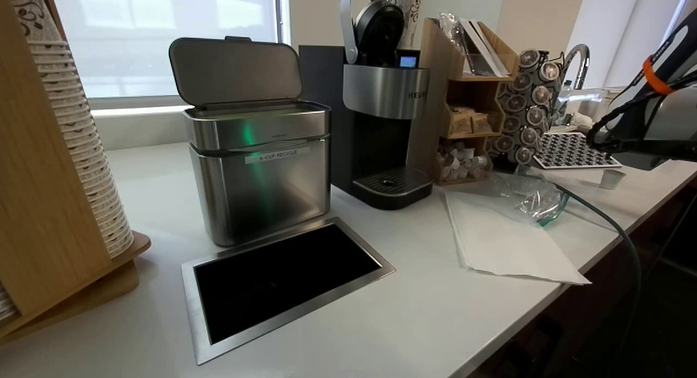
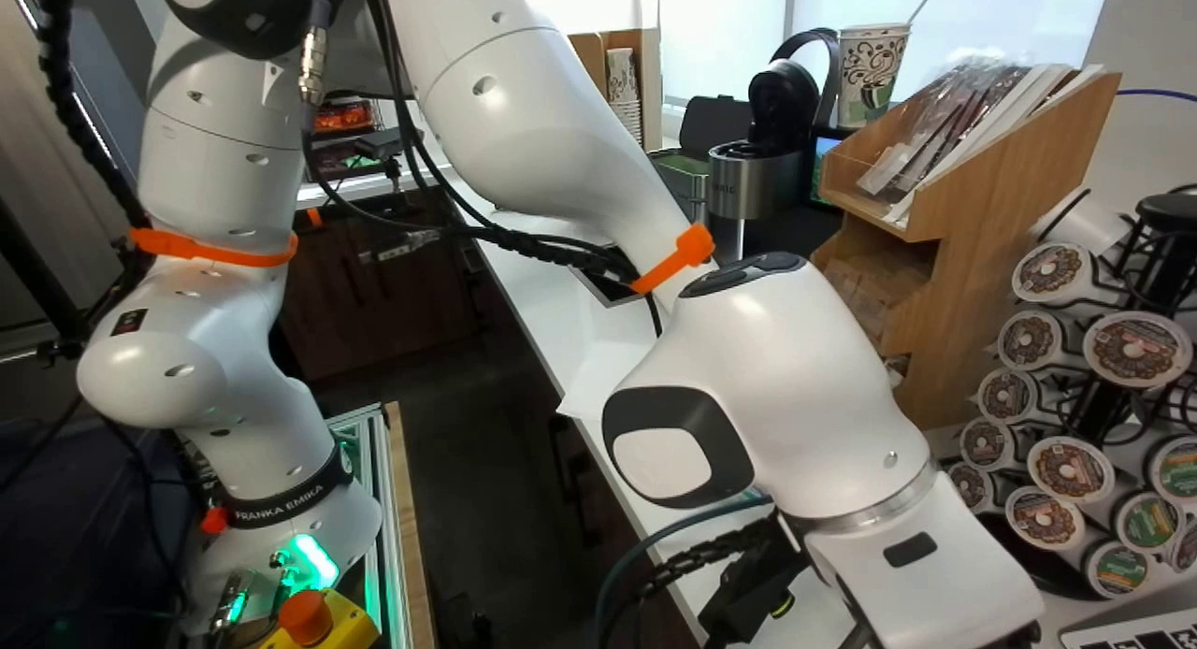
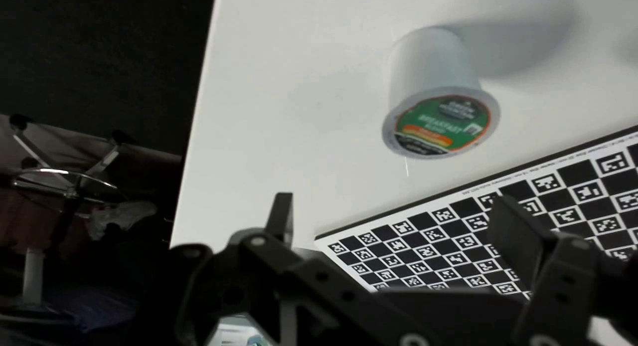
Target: Put the white object upright
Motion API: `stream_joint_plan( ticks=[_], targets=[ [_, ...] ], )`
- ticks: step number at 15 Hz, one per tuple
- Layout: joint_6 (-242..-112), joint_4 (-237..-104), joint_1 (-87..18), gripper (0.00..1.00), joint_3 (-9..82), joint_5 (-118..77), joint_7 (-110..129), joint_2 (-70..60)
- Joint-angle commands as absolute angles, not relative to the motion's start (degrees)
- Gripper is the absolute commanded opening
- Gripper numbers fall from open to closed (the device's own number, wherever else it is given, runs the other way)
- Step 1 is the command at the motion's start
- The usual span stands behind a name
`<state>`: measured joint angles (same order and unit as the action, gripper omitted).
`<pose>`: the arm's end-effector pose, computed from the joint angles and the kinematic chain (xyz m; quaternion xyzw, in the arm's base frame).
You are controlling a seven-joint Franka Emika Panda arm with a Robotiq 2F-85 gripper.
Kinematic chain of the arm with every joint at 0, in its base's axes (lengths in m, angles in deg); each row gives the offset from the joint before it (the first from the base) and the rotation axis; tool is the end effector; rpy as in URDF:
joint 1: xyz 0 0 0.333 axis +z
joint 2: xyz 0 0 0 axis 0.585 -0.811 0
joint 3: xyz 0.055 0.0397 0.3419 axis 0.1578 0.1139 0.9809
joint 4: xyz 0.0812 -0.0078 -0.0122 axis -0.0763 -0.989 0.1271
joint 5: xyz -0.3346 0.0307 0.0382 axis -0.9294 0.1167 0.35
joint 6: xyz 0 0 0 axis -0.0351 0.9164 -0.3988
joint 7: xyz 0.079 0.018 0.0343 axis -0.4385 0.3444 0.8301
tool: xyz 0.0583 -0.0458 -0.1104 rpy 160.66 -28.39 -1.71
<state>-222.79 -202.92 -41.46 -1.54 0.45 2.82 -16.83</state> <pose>0.4093 -0.4363 0.3436 0.7838 -0.5285 0.2641 0.1911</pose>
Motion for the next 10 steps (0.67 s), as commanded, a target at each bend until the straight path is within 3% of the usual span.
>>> stream_joint_plan(
  ticks=[1, 10],
  targets=[
    [-214.0, -204.8, -40.7, 1.0, -4.2, -0.1, 3.5, -10.8],
    [-199.7, -203.9, -48.6, 1.0, 0.8, -7.6, 2.3, -1.6]
  ],
)
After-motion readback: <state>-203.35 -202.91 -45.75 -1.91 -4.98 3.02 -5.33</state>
